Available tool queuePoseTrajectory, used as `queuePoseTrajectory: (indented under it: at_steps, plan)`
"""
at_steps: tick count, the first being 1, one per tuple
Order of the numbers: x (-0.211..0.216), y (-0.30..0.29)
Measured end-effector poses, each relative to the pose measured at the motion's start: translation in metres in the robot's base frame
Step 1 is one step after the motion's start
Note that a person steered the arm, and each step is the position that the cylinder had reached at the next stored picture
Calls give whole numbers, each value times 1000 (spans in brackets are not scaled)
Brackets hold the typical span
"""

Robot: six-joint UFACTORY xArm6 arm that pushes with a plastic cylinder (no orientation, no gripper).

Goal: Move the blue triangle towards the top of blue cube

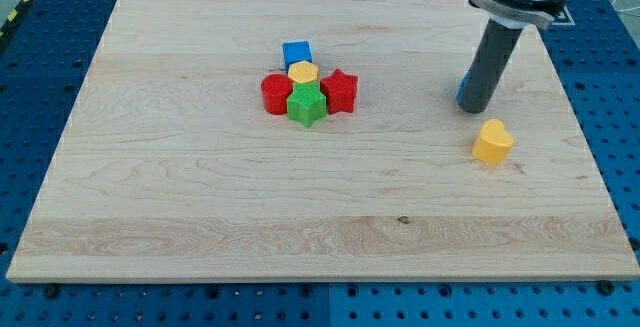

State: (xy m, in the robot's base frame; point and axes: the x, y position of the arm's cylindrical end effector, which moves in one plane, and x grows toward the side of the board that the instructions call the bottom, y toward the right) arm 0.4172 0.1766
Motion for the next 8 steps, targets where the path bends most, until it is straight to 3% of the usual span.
queuePoseTrajectory:
  at_steps: [5, 8]
  plan:
    - [-60, 53]
    - [-105, 31]
